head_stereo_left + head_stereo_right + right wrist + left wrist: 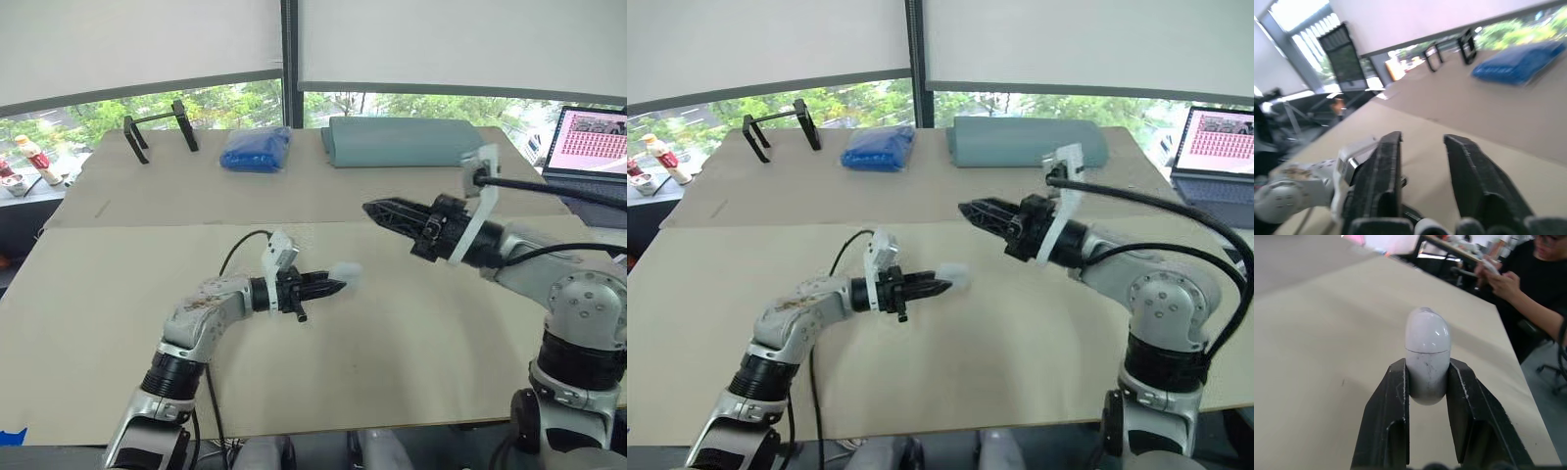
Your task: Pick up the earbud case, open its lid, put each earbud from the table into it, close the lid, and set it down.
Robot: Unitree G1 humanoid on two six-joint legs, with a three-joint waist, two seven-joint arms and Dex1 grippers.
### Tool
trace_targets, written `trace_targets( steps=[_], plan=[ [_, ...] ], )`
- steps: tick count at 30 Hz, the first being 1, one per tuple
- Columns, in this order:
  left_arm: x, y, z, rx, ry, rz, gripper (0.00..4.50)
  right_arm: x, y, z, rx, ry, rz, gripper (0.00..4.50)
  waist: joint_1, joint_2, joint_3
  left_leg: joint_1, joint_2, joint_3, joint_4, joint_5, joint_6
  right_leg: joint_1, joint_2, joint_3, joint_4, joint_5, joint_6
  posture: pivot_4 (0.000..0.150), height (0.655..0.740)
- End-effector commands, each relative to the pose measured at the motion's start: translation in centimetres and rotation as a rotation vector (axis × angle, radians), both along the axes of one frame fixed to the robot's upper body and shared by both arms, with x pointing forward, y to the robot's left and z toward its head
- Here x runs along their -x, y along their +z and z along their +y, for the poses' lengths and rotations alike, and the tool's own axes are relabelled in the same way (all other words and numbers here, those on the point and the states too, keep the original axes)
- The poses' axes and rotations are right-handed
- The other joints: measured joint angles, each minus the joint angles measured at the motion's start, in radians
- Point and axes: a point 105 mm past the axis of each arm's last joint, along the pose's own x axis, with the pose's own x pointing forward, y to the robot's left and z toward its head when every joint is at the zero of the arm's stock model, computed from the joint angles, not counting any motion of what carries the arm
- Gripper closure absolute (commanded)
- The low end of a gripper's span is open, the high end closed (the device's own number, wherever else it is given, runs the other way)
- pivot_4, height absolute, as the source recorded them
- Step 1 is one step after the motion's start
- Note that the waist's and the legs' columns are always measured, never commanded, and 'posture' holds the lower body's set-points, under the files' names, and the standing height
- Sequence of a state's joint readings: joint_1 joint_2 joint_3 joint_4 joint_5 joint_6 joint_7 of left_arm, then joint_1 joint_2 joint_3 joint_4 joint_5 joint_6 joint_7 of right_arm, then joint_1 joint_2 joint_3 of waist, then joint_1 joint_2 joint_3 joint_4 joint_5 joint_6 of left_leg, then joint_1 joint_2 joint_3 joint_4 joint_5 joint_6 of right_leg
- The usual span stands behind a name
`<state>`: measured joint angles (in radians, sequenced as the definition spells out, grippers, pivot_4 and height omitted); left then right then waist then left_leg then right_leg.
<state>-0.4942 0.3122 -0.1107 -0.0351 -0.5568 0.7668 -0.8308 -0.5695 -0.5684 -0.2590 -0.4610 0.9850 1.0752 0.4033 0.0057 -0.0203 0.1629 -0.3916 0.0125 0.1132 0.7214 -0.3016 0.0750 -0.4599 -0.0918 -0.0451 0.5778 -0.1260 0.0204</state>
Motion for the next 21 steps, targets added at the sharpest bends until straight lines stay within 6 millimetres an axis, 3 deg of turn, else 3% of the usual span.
trace_targets(
  steps=[1,5,9,14,17,18,21],
  plan=[
    [-1.1,-0.1,-0.8,0.052,0.089,0.158,3.94,1.5,-3.3,-0.8,0.304,-0.016,-0.169,1.55,0.008,-0.001,0.000,0.000,-0.001,-0.002,0.000,0.000,0.000,0.002,0.000,-0.001,-0.001,-0.003,0.004,0.150,0.7400],
    [-2.8,-2.0,-0.9,0.063,0.227,0.361,3.94,2.7,-6.8,-1.5,0.448,0.033,-0.200,0.21,-0.002,-0.002,0.000,0.001,-0.005,0.000,0.002,0.000,0.000,0.002,-0.002,0.005,0.000,-0.005,0.008,0.150,0.7400],
    [-3.1,-2.7,-0.8,0.068,0.261,0.451,3.94,3.0,-8.4,-2.0,0.467,0.035,-0.199,0.04,-0.012,-0.003,0.001,0.002,-0.005,0.000,0.004,0.000,0.001,0.002,-0.002,0.006,0.000,-0.005,0.008,0.150,0.7400],
    [-3.1,-3.3,0.6,0.022,0.303,0.461,1.71,2.7,-8.8,-2.7,0.460,0.009,-0.192,0.00,-0.008,-0.003,0.001,0.003,-0.002,-0.001,0.004,-0.002,0.004,0.002,0.000,0.005,0.001,-0.003,0.004,0.150,0.7400],
    [-2.7,-3.0,3.2,-0.012,0.329,0.439,0.24,2.4,-8.1,-2.9,0.433,-0.002,-0.194,0.00,-0.011,-0.003,0.001,0.004,-0.001,-0.001,0.004,-0.002,0.003,0.003,0.001,0.005,0.001,-0.004,0.000,0.150,0.7400],
    [-2.5,-2.9,4.5,-0.035,0.339,0.417,0.03,2.3,-7.9,-3.0,0.428,-0.005,-0.197,0.00,-0.017,-0.003,0.001,0.004,0.000,0.000,0.004,-0.002,0.003,0.002,0.001,0.005,0.001,-0.005,-0.001,0.150,0.7400],
    [-2.3,-2.0,9.1,-0.140,0.387,0.271,0.03,2.0,-7.4,-3.5,0.434,-0.016,-0.203,0.00,-0.027,-0.003,0.001,0.008,0.000,0.001,-0.003,0.000,-0.001,0.002,0.002,0.006,0.002,-0.004,-0.003,0.150,0.7400]
  ],
)
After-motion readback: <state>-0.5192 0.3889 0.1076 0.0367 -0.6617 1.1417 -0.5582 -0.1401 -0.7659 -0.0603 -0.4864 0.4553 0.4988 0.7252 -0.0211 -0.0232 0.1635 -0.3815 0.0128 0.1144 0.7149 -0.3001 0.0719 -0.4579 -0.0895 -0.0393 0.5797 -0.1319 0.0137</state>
